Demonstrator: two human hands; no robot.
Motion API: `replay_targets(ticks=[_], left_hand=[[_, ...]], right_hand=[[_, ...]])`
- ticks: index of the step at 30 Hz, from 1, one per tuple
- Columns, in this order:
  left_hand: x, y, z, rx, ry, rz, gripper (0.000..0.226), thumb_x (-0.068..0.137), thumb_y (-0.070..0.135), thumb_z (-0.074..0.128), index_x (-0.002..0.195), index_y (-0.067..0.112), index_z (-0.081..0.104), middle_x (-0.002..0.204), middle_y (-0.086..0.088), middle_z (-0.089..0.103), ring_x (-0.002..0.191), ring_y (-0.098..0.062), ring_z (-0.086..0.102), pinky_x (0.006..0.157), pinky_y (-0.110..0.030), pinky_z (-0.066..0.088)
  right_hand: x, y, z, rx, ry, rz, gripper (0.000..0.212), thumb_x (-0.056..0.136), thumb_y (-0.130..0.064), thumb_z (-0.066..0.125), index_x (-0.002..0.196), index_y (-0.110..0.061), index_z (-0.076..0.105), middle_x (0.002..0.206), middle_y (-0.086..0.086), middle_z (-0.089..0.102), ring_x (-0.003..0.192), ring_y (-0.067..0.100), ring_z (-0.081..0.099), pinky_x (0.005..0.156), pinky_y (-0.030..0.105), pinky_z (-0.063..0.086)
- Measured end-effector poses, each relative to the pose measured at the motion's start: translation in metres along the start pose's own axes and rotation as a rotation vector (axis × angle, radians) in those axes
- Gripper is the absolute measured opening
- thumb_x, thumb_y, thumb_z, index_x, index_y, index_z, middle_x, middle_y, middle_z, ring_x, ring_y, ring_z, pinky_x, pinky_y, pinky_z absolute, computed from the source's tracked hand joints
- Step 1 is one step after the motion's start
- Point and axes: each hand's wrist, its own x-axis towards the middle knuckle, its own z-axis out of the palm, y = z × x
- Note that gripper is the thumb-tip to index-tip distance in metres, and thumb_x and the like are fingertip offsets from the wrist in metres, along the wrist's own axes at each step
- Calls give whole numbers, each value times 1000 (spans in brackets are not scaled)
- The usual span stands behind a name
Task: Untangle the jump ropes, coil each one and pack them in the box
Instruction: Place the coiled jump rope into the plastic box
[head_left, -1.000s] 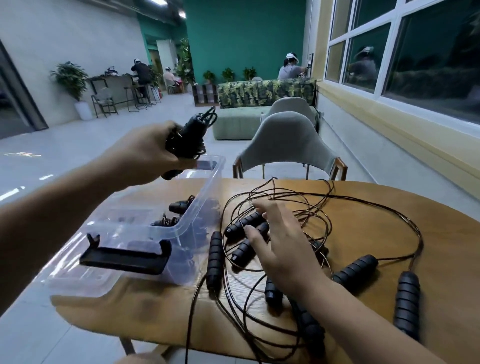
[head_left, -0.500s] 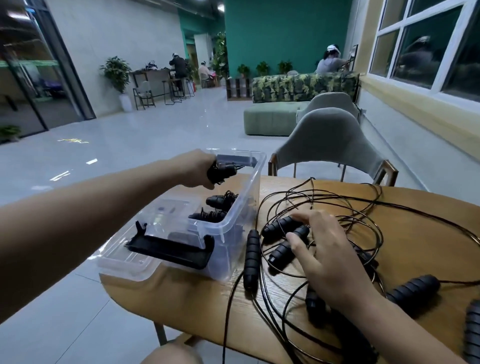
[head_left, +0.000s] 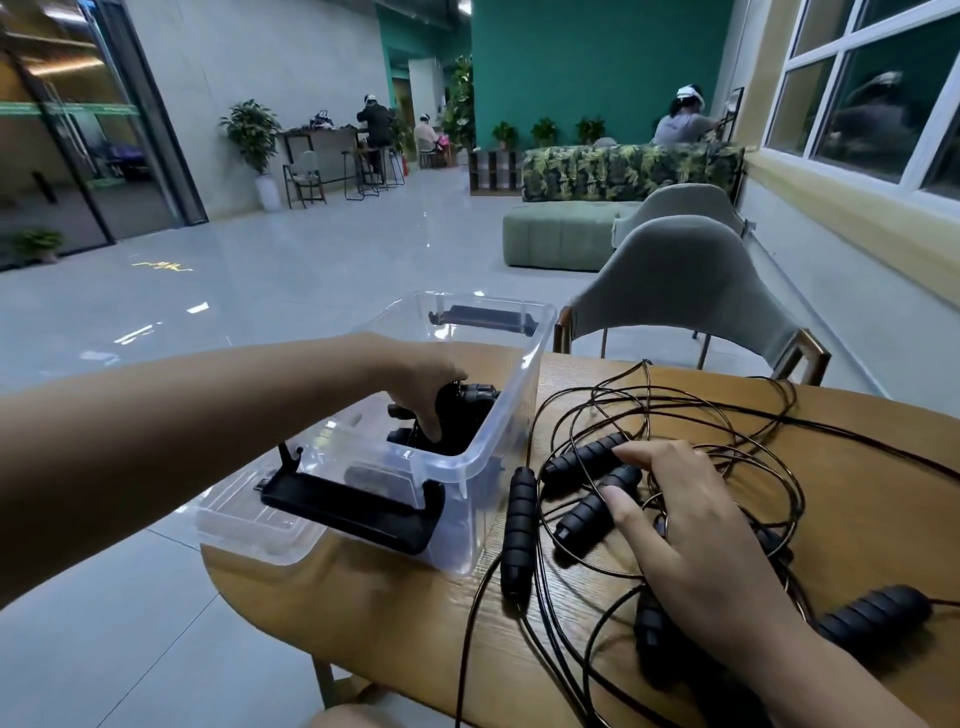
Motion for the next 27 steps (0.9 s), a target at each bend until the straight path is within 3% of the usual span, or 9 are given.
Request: replay_targets(ticks=[3, 5, 8, 10, 12, 14, 21, 25, 27], left_hand=[[1, -3, 6, -52, -21, -15, 98, 88, 61, 76, 162, 18, 29, 155, -9, 50, 133, -31, 51, 109, -42, 43], [2, -5, 9, -89, -7, -31, 108, 91, 65, 70, 169, 21, 10, 168, -9, 34, 150, -33, 38, 121, -46, 35], [-1, -4, 6, -162, 28, -27, 111, 88, 66, 73, 169, 23, 10, 172, -5, 25, 156, -29, 29, 125, -44, 29], [-3, -2, 3, -232, 49, -17, 109, 85, 59, 80, 167, 23, 18, 167, -3, 35, 148, -27, 39, 116, -37, 37], [-2, -1, 1, -289, 80, -29, 102, 81, 49, 89, 161, 24, 31, 150, -2, 51, 124, -25, 53, 98, -33, 43], [-3, -2, -3, -285, 109, -24, 96, 76, 45, 93, 154, 27, 39, 139, 1, 57, 113, -23, 55, 92, -34, 46], [7, -7, -32, -194, 404, -1, 90, 71, 37, 95, 146, 27, 46, 131, -2, 65, 116, -29, 60, 94, -40, 52], [21, -1, -25, -117, 454, 33, 80, 70, 30, 97, 135, 23, 51, 126, 1, 64, 111, -28, 61, 75, -34, 42], [27, -1, -17, -123, 496, 56, 81, 65, 31, 100, 129, 19, 51, 126, -2, 55, 103, -28, 60, 74, -38, 50]], right_hand=[[-1, 1, 0, 6, -1, 12, 29, 101, -44, 54, 128, -36, 57, 120, -29, 51, 122, 1, 48, 99, 24, 38], [-2, 0, 1, 11, -3, 14, 29, 101, -45, 54, 129, -37, 56, 122, -31, 50, 123, 0, 48, 100, 23, 37], [-2, -1, 1, 8, -8, 12, 29, 101, -45, 54, 129, -39, 55, 123, -32, 50, 125, -1, 47, 101, 22, 37], [-3, -1, 2, 9, -10, 14, 29, 101, -44, 55, 129, -39, 55, 124, -32, 50, 126, -1, 47, 101, 22, 37], [-3, -1, 1, 11, -13, 21, 29, 101, -45, 54, 129, -39, 56, 124, -32, 50, 126, 0, 47, 101, 22, 38], [-3, 0, 1, 11, -16, 25, 29, 101, -47, 53, 129, -39, 56, 123, -32, 50, 126, 2, 48, 100, 21, 38], [-2, 5, 0, 4, -24, 35, 30, 101, -49, 53, 128, -37, 58, 122, -30, 51, 125, 4, 49, 101, 28, 41], [-1, 8, -1, -1, -26, 42, 32, 100, -51, 52, 128, -36, 59, 122, -28, 53, 125, 4, 50, 101, 26, 41], [-1, 9, 0, -3, -38, 47, 32, 100, -51, 52, 127, -35, 59, 122, -27, 53, 125, 4, 50, 101, 25, 41]])
